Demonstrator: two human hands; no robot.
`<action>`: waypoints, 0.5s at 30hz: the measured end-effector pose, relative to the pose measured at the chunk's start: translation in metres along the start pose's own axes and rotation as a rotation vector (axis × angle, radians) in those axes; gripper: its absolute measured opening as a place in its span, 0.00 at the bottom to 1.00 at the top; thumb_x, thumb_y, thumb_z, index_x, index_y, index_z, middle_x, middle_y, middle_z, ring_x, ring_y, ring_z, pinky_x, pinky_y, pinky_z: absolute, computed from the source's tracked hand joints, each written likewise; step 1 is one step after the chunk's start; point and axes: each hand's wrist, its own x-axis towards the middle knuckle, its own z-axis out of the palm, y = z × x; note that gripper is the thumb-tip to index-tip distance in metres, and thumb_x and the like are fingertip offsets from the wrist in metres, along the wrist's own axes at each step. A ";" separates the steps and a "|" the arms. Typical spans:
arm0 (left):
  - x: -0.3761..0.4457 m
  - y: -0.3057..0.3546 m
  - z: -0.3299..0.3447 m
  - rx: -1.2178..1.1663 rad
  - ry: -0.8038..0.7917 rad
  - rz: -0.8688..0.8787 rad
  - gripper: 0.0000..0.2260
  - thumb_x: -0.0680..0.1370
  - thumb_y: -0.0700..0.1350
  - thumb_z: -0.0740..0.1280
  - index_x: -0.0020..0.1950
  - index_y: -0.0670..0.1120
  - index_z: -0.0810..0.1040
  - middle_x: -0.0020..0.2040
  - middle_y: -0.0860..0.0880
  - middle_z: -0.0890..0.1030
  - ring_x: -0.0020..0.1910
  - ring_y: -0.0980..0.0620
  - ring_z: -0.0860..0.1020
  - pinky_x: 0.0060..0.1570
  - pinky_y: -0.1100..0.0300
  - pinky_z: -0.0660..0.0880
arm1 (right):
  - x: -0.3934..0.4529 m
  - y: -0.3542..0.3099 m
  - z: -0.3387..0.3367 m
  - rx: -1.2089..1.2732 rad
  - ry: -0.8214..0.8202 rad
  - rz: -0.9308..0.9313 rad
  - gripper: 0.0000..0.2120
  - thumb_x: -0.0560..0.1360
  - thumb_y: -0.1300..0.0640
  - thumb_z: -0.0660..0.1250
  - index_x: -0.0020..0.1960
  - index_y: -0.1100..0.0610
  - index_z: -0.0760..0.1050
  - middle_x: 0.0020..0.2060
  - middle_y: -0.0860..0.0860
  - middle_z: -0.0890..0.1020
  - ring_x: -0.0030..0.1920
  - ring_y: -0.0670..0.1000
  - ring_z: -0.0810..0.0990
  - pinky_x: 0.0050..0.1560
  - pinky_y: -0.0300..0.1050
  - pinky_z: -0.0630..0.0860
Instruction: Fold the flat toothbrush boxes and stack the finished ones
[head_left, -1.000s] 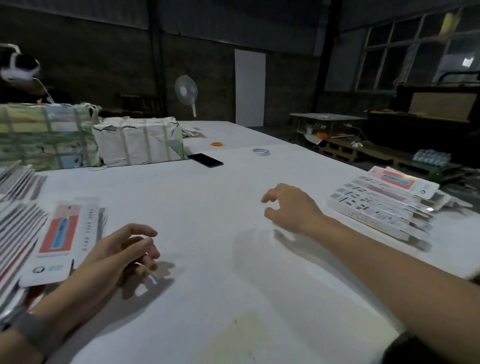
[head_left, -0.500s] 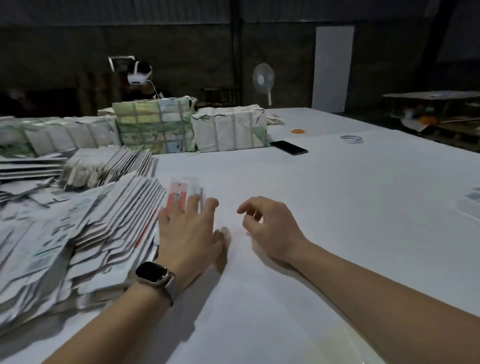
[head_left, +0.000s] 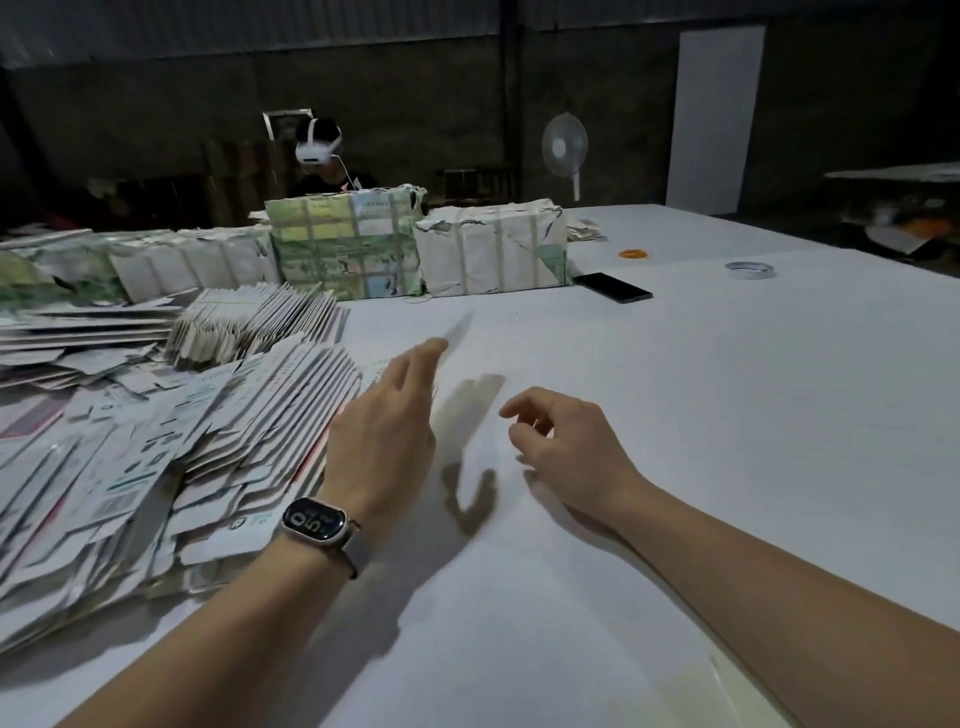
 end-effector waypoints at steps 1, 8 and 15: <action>-0.001 0.001 0.001 -0.102 0.061 0.010 0.27 0.73 0.25 0.62 0.71 0.41 0.71 0.60 0.40 0.80 0.32 0.39 0.76 0.26 0.50 0.72 | 0.001 0.000 0.000 0.058 0.018 0.014 0.07 0.77 0.56 0.67 0.52 0.48 0.80 0.37 0.43 0.79 0.40 0.47 0.78 0.53 0.55 0.80; -0.012 0.036 0.025 -1.239 0.049 -0.383 0.21 0.80 0.31 0.61 0.58 0.59 0.69 0.61 0.54 0.77 0.48 0.54 0.86 0.36 0.62 0.81 | 0.007 -0.006 -0.004 0.498 0.104 0.166 0.19 0.82 0.53 0.64 0.72 0.44 0.67 0.46 0.39 0.84 0.46 0.39 0.83 0.45 0.40 0.80; -0.013 0.031 0.032 -1.555 -0.168 -0.797 0.17 0.79 0.38 0.65 0.61 0.58 0.72 0.50 0.43 0.85 0.38 0.46 0.86 0.30 0.56 0.80 | 0.002 -0.009 -0.006 0.612 0.002 0.174 0.31 0.80 0.66 0.59 0.80 0.49 0.56 0.62 0.52 0.81 0.56 0.56 0.84 0.55 0.57 0.82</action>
